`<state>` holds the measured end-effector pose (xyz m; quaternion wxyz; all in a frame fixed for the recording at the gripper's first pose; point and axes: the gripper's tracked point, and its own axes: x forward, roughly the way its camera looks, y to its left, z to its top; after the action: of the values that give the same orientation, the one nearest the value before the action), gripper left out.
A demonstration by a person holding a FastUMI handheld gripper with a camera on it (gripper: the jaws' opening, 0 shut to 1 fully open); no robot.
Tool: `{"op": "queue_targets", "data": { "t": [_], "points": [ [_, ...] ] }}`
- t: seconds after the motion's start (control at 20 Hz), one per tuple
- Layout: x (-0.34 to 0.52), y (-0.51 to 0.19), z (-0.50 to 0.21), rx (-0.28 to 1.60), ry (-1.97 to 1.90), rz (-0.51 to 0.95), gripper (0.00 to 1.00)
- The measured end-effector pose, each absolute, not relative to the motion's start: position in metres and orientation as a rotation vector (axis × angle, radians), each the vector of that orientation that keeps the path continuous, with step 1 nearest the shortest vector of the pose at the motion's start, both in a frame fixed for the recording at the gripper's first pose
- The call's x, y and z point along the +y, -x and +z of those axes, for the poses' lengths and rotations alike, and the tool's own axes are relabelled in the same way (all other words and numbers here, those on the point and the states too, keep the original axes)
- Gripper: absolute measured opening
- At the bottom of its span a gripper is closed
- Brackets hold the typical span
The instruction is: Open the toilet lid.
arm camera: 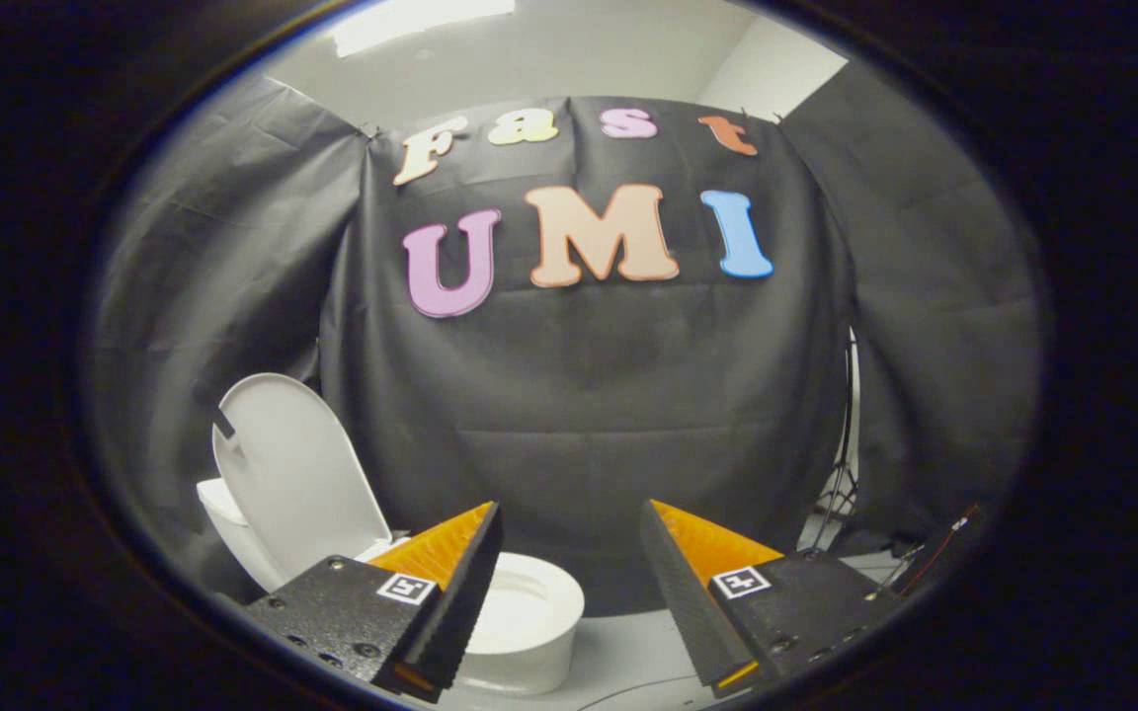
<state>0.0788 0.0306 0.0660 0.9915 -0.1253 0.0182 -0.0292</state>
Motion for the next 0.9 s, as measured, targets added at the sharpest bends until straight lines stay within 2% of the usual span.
{"op": "queue_targets", "data": {
  "t": [0.35, 0.9],
  "points": [
    [0.012, -0.078, 0.03, 0.132, 0.162, -0.066, 0.83],
    [0.006, -0.075, 0.019, 0.134, 0.092, -0.055, 0.84]
  ]
}}
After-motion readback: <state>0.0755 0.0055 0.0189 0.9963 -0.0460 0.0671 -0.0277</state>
